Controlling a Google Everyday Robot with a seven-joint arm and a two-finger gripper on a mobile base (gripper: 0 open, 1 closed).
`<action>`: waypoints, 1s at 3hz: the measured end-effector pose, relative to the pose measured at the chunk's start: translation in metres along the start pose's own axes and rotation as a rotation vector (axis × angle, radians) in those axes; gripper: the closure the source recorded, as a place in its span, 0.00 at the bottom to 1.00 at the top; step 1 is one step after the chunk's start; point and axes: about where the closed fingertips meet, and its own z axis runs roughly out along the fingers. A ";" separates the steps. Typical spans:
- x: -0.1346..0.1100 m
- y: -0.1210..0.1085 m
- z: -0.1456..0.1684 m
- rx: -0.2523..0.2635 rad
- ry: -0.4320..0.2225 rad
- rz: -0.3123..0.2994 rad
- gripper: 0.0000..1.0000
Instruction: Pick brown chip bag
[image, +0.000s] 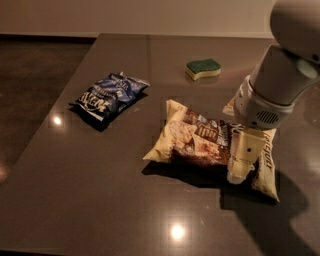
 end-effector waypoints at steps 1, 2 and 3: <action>0.003 -0.001 0.009 0.017 0.010 0.008 0.00; 0.004 0.000 0.014 0.023 0.021 0.008 0.14; 0.004 0.000 0.013 0.036 0.014 0.014 0.37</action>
Offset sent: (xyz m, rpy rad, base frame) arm -0.0020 -0.0010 -0.0182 -0.0380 -0.0161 -0.0165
